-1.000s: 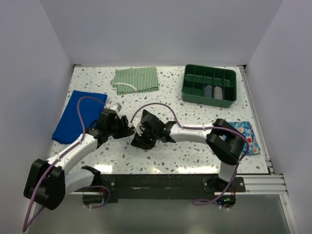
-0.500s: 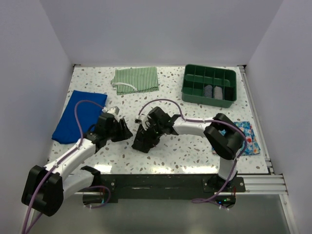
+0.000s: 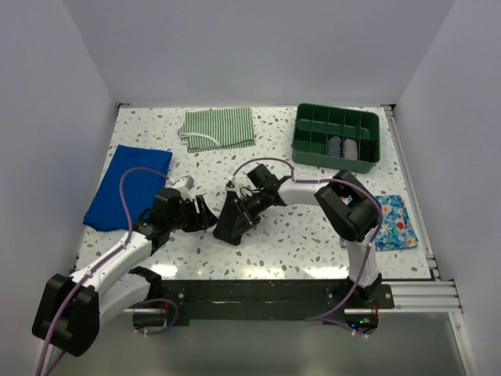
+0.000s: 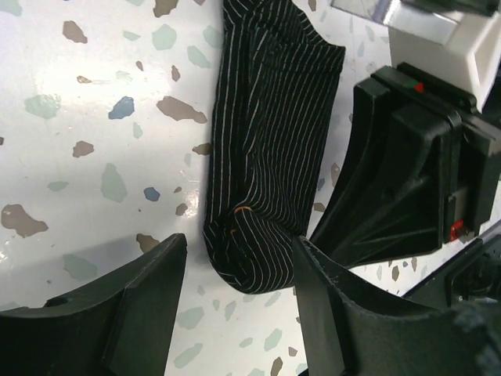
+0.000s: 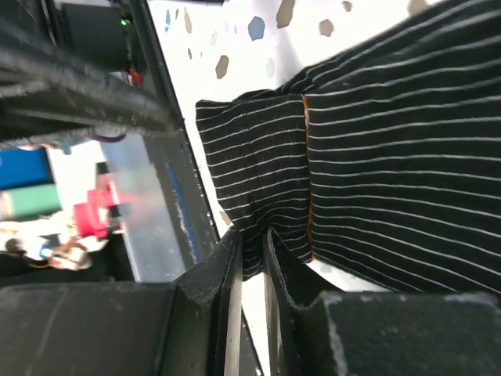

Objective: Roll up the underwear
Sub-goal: Roll the underwear to the center of the board.

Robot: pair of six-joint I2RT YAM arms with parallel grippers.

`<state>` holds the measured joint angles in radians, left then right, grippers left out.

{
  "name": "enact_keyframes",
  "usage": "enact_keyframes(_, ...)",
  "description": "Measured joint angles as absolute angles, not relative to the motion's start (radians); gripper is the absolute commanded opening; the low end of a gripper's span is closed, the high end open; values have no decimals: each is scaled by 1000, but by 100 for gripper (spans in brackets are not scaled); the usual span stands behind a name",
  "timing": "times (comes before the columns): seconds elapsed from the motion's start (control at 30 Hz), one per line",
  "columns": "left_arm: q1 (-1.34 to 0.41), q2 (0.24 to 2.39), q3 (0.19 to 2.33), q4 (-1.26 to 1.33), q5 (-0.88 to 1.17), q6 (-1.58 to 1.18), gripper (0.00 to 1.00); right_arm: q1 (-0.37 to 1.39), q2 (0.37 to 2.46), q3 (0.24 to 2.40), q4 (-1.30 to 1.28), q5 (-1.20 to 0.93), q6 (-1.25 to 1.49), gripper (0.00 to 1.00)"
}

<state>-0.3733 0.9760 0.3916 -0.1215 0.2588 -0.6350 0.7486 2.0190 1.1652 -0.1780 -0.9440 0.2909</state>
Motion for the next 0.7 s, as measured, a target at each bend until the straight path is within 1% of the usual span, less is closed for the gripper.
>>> enact_keyframes(0.27, -373, 968, 342, -59, 333, -635, 65, 723, 2045, 1195, -213, -961, 343, 0)
enact_keyframes(0.43, -373, 968, 321, -16, 355, -635, 65, 717, 2088, 1229, -246, -986, 360, 0)
enact_keyframes(0.7, -373, 967, 242, 62, 372, -641, 66, 702, 2093, 1244, -275, -968, 387, 0)
